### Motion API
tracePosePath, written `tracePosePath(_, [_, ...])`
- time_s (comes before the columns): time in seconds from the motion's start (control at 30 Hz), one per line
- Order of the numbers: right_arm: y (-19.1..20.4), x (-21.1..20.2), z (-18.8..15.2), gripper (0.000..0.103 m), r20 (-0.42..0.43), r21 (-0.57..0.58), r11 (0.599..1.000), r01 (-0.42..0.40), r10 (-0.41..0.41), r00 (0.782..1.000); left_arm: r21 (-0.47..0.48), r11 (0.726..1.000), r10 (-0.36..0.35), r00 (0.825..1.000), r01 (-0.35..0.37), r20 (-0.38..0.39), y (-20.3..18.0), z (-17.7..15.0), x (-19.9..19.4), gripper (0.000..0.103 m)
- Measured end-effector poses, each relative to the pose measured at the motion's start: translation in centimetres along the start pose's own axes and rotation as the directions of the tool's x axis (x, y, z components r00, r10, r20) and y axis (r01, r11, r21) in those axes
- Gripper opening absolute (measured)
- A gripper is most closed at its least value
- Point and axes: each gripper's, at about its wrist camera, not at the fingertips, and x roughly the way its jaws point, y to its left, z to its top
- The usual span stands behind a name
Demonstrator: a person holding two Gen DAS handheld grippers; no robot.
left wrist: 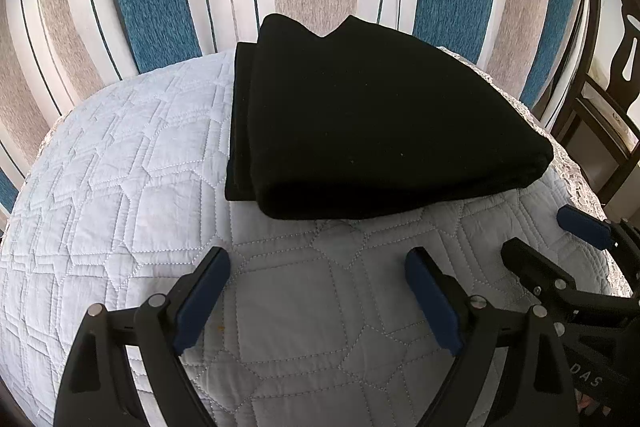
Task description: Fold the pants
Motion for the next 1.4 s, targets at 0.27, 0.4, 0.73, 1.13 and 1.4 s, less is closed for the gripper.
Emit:
tracePosePath(0.27, [-0.20,0.00,0.02,0.075,-0.004,0.013,1.000,0.013,-0.013,1.000,0.000,1.000,0.001,1.000,-0.001,0.000,0.01,0.01,0.00,0.091])
tracePosePath(0.4, [-0.34,0.05,0.09,0.075,-0.006,0.020,1.000,0.005,-0.005,1.000,0.000,1.000,0.001,1.000,-0.001,0.000,0.01,0.03,0.02,0.091])
tracePosePath(0.73, [-0.37,0.19,0.12,0.076,-0.008,0.025,1.000,0.000,0.000,1.000,-0.001,1.000,0.000,1.000,0.000,-0.001,-0.03,0.03,0.02,0.092])
tracePosePath(1.13, [-0.36,0.18,0.06,0.076,-0.008,0.026,1.000,0.000,0.000,1.000,-0.002,1.000,-0.001,1.000,0.001,-0.001,-0.03,0.06,0.03,0.092])
tracePosePath(1.4, [-0.26,0.32,0.03,0.076,-0.009,0.026,1.000,0.000,0.000,1.000,-0.002,1.000,-0.001,1.000,0.001,-0.001,-0.03,0.06,0.03,0.092])
